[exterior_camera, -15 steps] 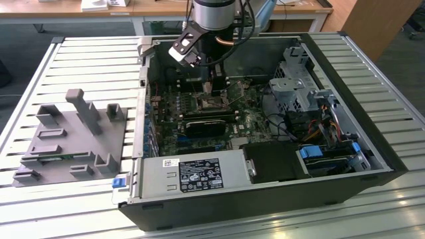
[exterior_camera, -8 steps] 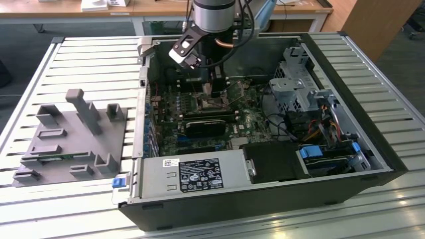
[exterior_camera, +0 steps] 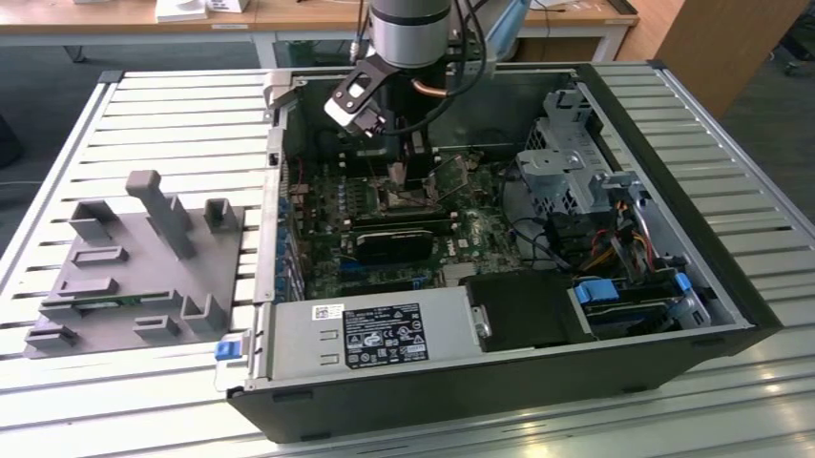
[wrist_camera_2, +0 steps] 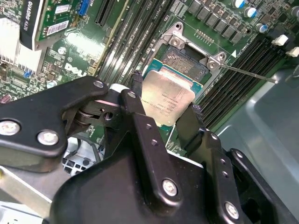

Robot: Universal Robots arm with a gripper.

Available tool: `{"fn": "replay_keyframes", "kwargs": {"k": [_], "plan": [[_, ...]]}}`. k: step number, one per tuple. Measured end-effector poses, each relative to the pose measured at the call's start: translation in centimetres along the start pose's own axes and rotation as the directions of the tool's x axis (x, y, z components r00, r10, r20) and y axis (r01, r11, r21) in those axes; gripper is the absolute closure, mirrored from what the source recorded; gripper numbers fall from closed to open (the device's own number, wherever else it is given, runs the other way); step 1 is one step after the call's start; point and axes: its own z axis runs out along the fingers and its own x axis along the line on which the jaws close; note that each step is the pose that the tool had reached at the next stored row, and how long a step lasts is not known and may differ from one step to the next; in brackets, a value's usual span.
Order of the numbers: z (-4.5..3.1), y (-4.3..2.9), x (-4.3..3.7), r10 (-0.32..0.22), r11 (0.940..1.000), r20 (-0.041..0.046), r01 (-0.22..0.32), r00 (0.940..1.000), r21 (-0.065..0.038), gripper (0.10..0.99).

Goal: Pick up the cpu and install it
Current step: 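Place the cpu into insertion slot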

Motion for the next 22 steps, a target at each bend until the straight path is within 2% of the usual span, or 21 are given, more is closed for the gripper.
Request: {"fn": "replay_keyframes", "kwargs": {"k": [8, 16, 22], "plan": [[0.53, 0.22, 0.68, 0.000, 1.0000, -0.0002, 0.000, 1.0000, 0.000, 0.545], [1.81, 0.16, 1.15, -0.003, 1.0000, -0.0005, 0.003, 1.0000, 0.000, 0.545], [2.76, 0.10, 1.16, -0.011, 0.9999, -0.0025, 0.011, 0.9999, 0.000, 0.545]]}}
